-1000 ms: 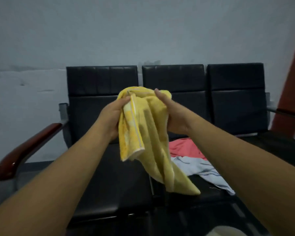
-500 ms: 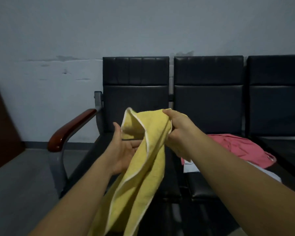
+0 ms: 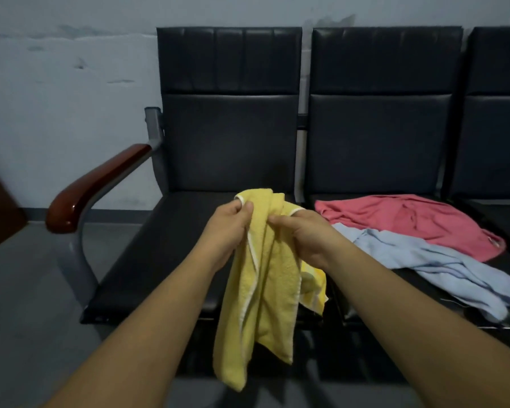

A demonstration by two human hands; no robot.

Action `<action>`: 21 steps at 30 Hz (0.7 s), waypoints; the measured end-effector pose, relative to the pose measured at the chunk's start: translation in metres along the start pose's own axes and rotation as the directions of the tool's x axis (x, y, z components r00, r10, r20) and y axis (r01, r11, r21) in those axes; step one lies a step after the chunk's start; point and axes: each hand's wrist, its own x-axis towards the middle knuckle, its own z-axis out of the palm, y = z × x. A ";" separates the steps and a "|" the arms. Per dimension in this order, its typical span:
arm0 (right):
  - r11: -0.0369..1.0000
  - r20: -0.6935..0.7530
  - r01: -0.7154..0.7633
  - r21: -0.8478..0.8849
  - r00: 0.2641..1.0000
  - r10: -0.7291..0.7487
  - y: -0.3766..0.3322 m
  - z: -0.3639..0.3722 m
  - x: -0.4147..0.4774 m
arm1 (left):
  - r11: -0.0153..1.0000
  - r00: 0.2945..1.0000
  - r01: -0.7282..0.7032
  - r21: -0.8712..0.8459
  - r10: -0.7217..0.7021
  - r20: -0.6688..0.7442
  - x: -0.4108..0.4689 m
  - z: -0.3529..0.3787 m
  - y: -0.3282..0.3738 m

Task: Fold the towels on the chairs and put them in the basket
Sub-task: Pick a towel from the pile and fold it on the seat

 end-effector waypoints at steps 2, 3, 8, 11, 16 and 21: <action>0.999 -0.055 0.033 -0.031 0.998 -0.035 -0.001 -0.003 0.002 | 0.981 0.996 -0.072 0.181 0.082 -0.046 0.008 -0.008 -0.006; 0.999 -0.072 0.037 -0.016 0.997 -0.038 -0.002 -0.005 0.002 | 0.982 0.993 -0.067 0.179 0.083 -0.084 0.011 -0.014 -0.008; 0.995 -0.040 -0.033 0.091 0.998 0.037 -0.006 -0.018 0.003 | 0.994 0.977 0.099 -0.054 -0.107 -0.184 0.020 -0.035 -0.018; 0.968 0.035 -0.089 0.234 0.996 0.083 -0.007 -0.022 0.001 | 0.961 0.987 0.135 -0.242 -0.151 -0.049 0.015 -0.038 -0.017; 0.968 -0.021 -0.058 0.246 0.998 0.065 -0.007 -0.025 -0.006 | 0.988 1.000 -0.001 0.153 -0.003 0.029 0.003 -0.047 -0.026; 0.999 -0.210 -0.023 0.023 0.977 0.028 -0.004 -0.032 -0.010 | 0.947 0.983 -0.029 0.319 0.084 -0.161 -0.002 -0.062 -0.027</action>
